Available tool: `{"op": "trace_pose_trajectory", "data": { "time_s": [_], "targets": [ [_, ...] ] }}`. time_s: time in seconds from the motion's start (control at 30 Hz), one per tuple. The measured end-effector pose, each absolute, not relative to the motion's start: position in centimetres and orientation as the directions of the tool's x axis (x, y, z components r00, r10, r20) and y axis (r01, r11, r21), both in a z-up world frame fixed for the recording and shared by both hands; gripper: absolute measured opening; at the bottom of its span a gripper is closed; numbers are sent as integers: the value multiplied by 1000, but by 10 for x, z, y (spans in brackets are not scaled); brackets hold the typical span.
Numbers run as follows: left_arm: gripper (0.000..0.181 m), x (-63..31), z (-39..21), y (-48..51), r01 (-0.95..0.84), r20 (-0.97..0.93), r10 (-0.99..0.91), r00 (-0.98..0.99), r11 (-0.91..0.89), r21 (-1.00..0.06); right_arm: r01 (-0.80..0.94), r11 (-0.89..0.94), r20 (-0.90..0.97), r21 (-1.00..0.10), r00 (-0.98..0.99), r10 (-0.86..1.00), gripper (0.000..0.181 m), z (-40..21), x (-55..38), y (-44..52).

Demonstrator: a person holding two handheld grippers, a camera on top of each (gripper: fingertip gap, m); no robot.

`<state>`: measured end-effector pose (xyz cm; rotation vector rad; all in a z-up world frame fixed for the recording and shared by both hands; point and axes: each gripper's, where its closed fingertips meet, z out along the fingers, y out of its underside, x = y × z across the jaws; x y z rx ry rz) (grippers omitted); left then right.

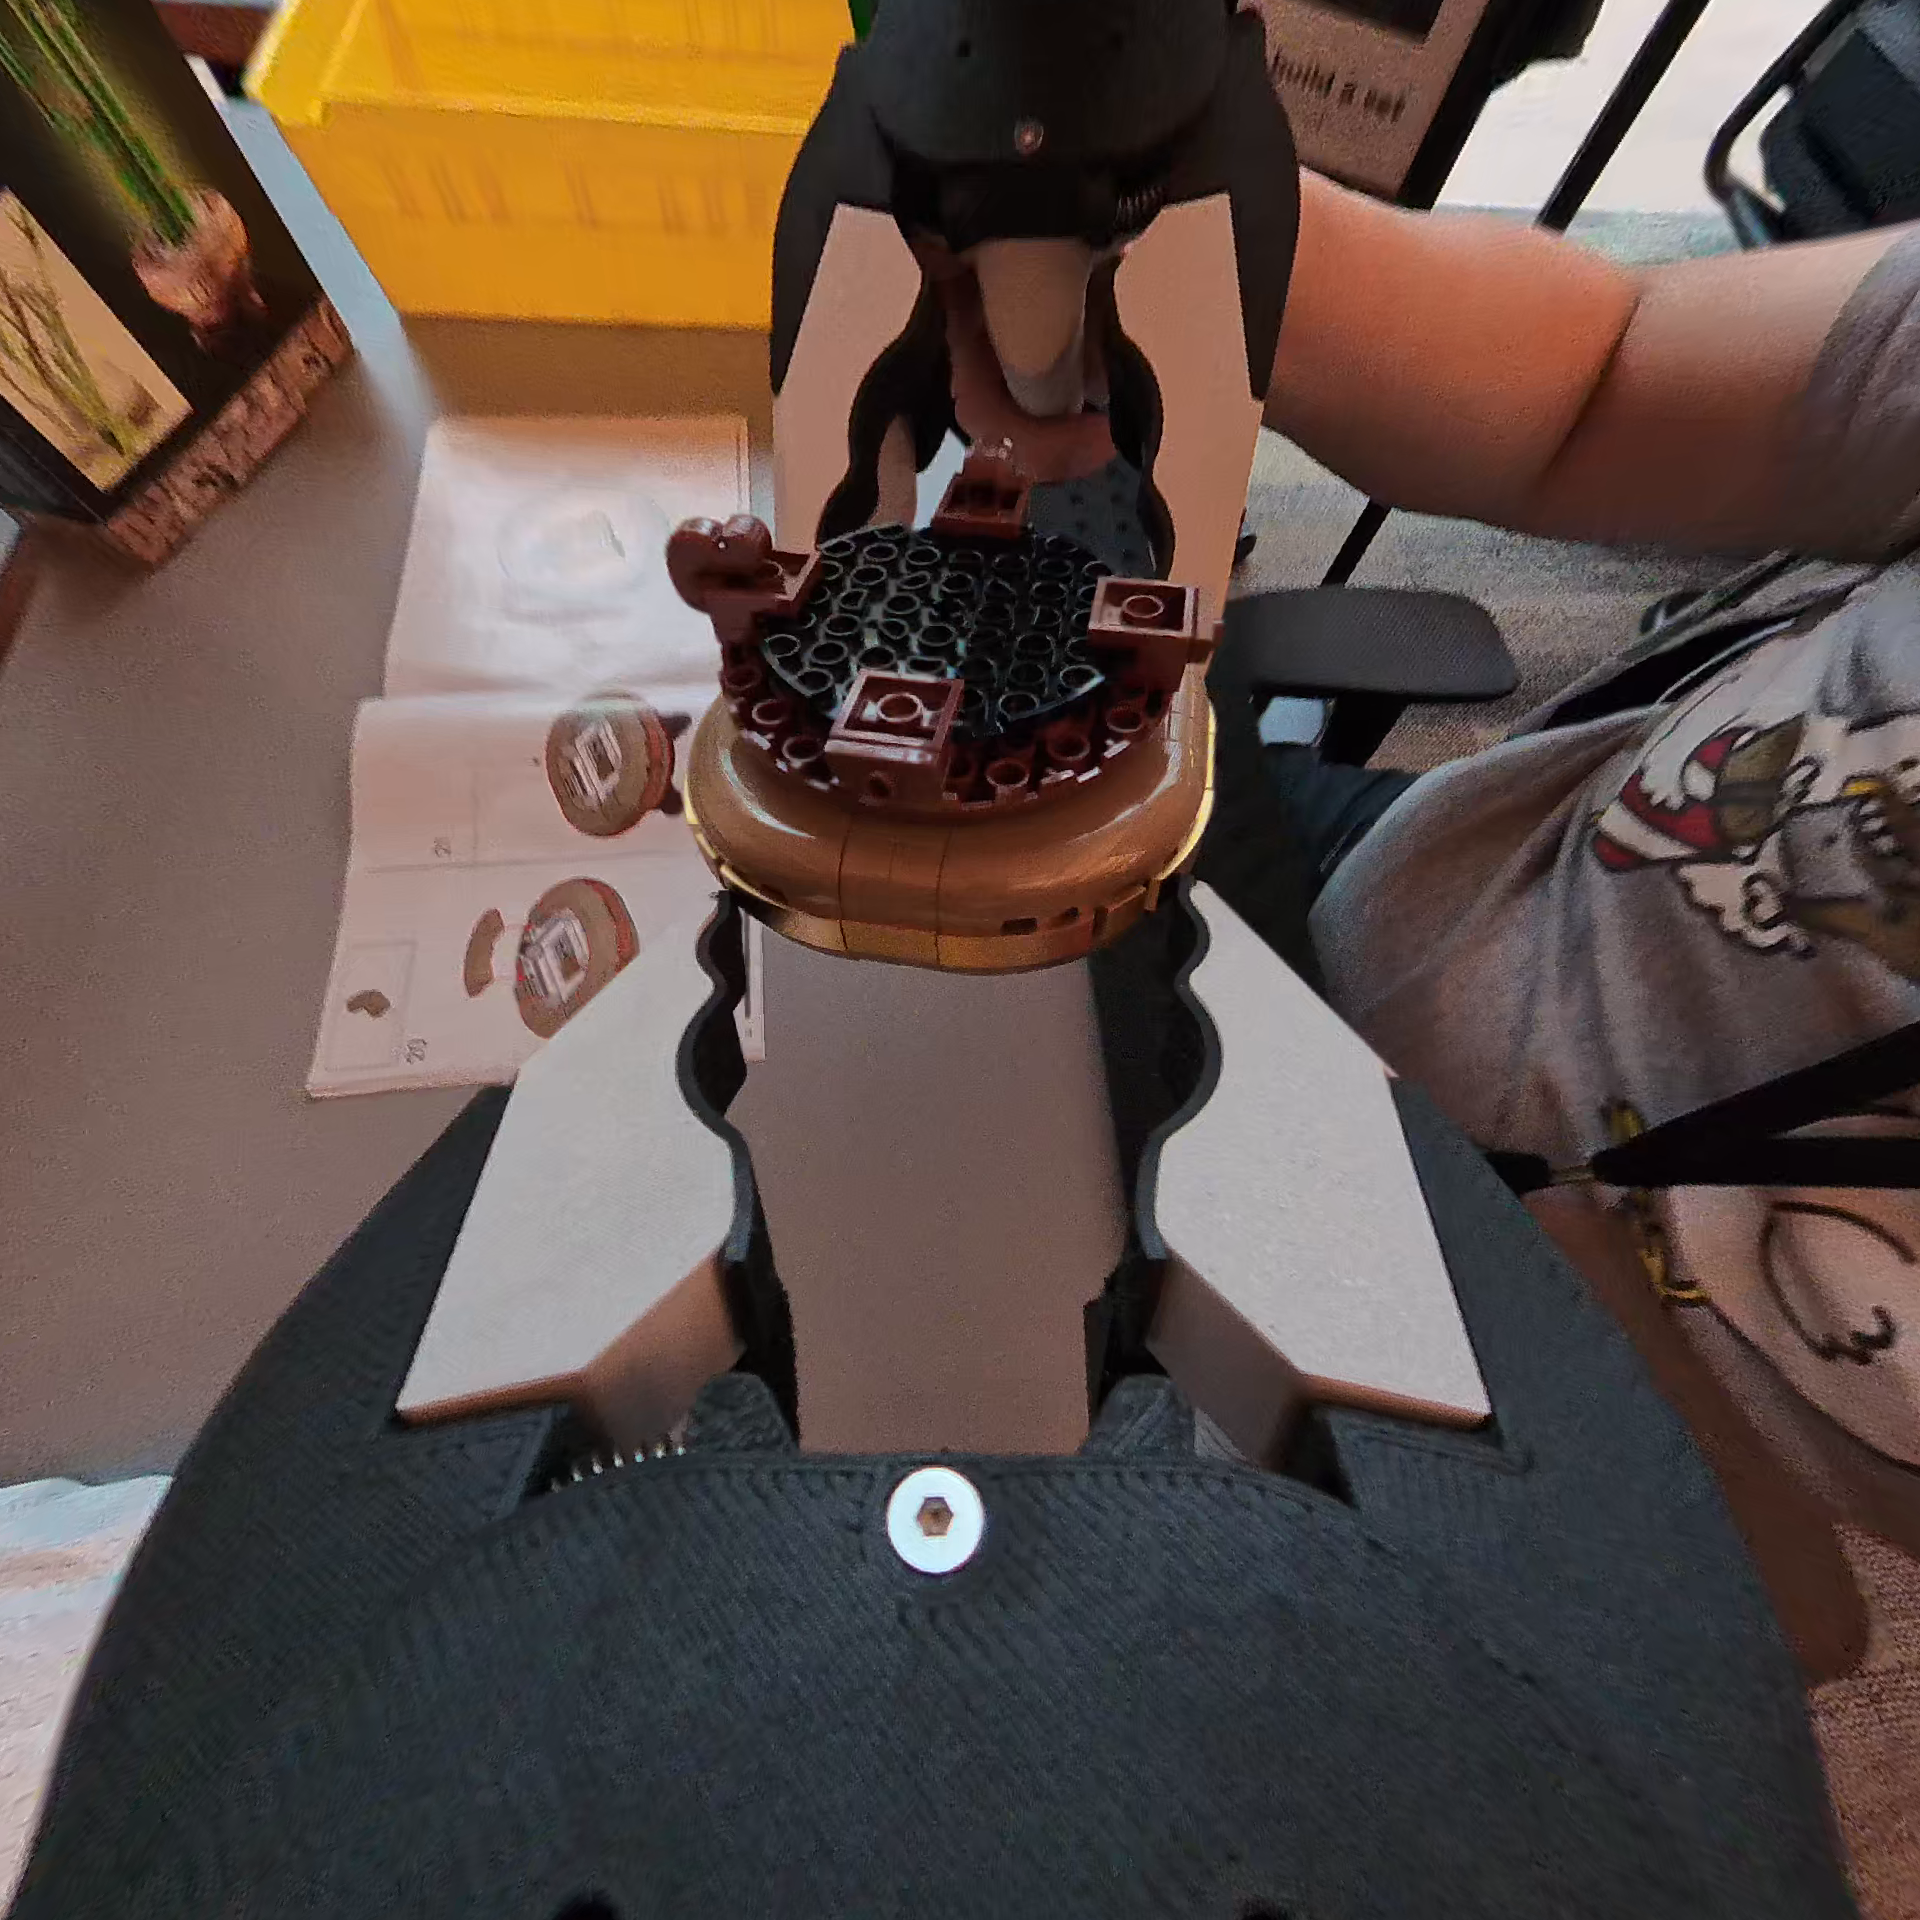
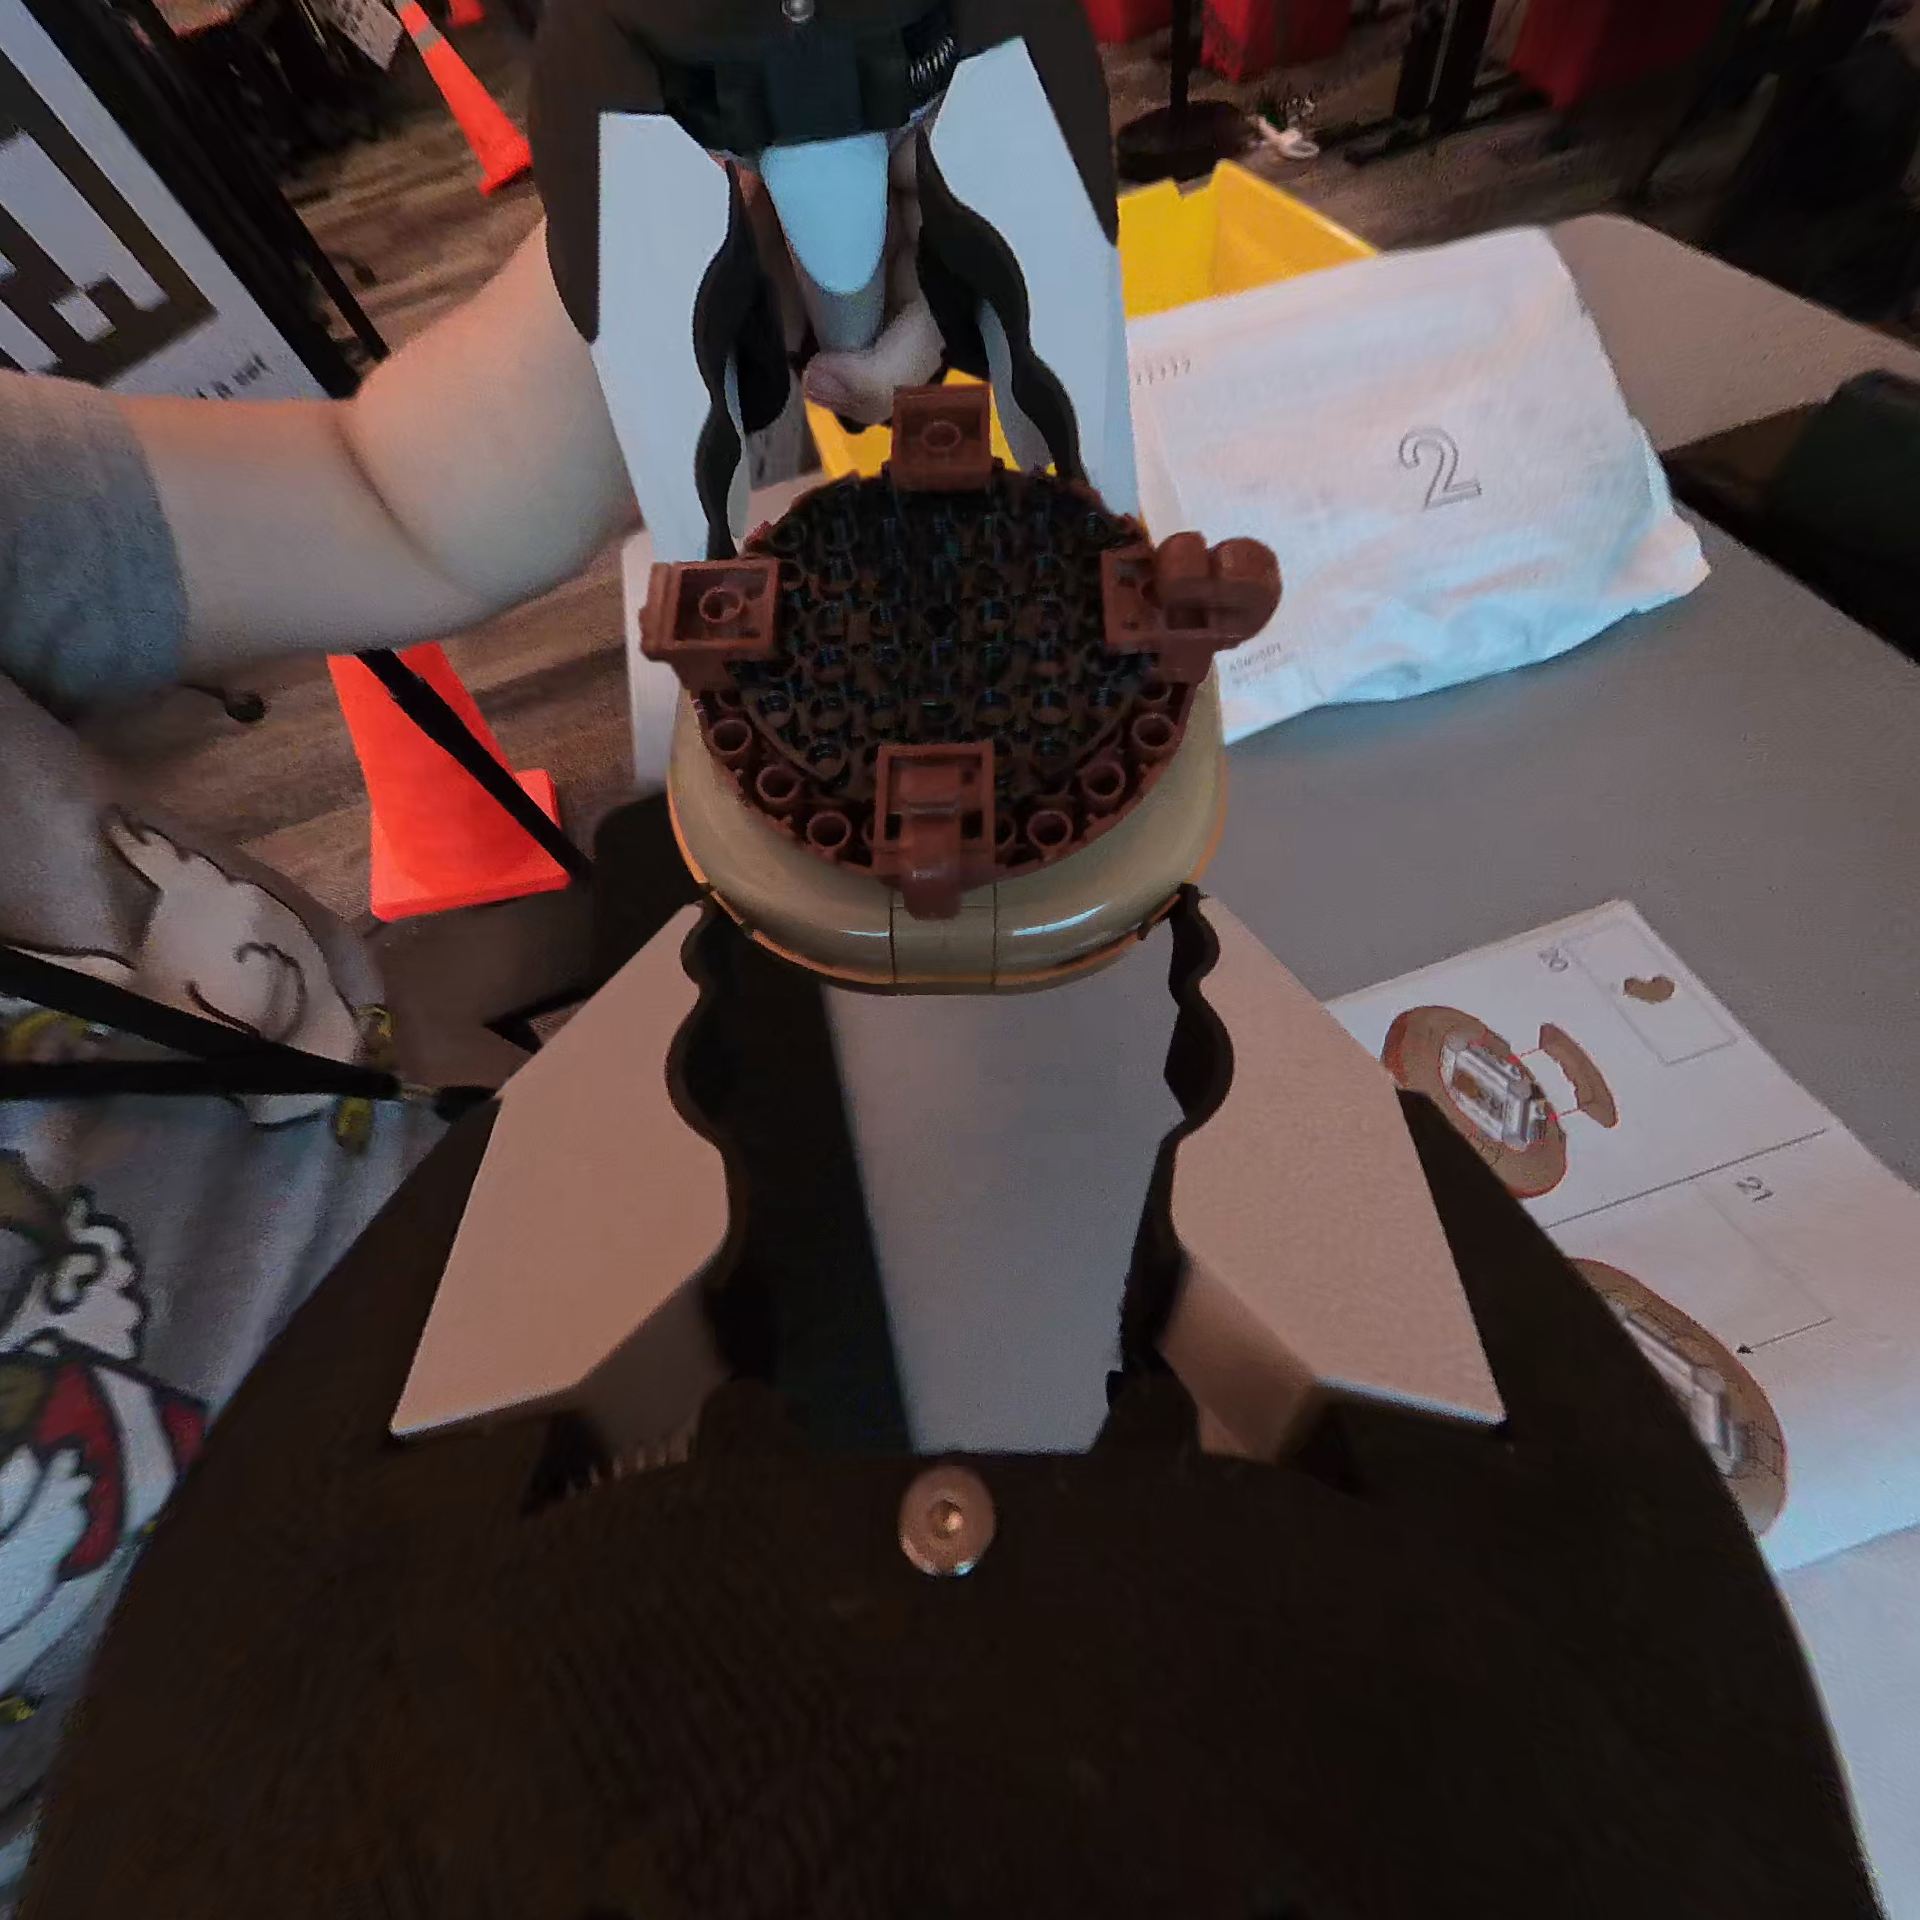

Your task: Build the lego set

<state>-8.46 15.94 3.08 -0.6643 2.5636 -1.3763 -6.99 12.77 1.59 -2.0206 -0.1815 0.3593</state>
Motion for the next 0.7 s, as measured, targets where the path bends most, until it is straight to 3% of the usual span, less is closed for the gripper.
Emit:
{"op": "trace_pose_trajectory", "data": {
  "time_s": [0.23, 0.7],
  "targets": [
    [80, -89, 88, 148, -323, 91, -459, -884, 457, -829, -73, -416, -205, -906, 938, 281, 84, 75, -74, 117],
    [81, -86, 95, 146, -364, 168, -454, -875, 390, -846, -133, -416, -259, -900, 929, 265, 84, 90, -70, 114]
  ]
}}
